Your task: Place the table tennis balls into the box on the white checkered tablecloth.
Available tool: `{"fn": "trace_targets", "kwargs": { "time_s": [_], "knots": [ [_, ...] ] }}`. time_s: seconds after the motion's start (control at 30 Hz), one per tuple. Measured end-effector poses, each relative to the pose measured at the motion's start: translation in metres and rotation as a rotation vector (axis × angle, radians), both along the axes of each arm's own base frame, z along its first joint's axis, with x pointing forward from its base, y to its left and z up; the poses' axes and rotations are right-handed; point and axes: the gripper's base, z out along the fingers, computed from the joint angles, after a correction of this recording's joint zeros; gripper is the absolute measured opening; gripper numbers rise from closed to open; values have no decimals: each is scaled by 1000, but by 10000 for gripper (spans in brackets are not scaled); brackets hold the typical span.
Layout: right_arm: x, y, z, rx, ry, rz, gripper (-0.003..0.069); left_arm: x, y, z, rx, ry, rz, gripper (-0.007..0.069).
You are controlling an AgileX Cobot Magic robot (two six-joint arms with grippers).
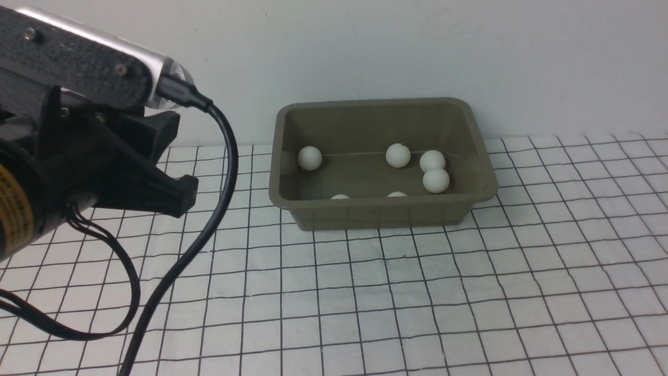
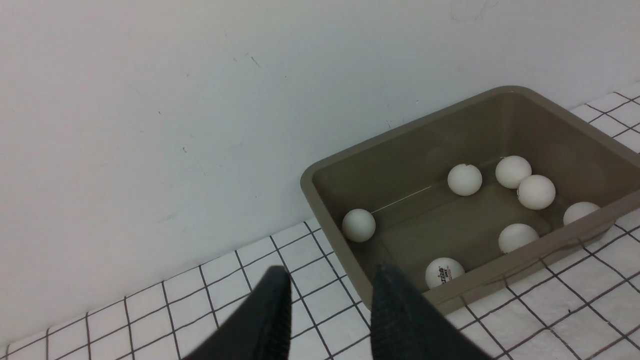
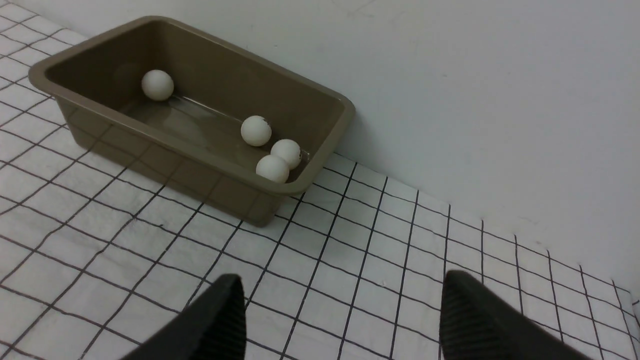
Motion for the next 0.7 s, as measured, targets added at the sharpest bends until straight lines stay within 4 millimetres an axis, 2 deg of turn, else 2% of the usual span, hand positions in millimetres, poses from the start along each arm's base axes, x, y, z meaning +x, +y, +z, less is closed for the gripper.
{"fn": "trace_targets", "kwargs": {
  "time_s": [0.13, 0.27, 0.7],
  "knots": [
    [-7, -2, -19, 10, -54, -8, 467, 0, 0, 0, 0, 0, 0, 209],
    [-11, -2, -29, 12, -64, -9, 463, 0, 0, 0, 0, 0, 0, 209],
    [-13, -2, -38, -1, 10, 0, 463, 0, -4, 3, -23, -27, -41, 209]
  ]
}}
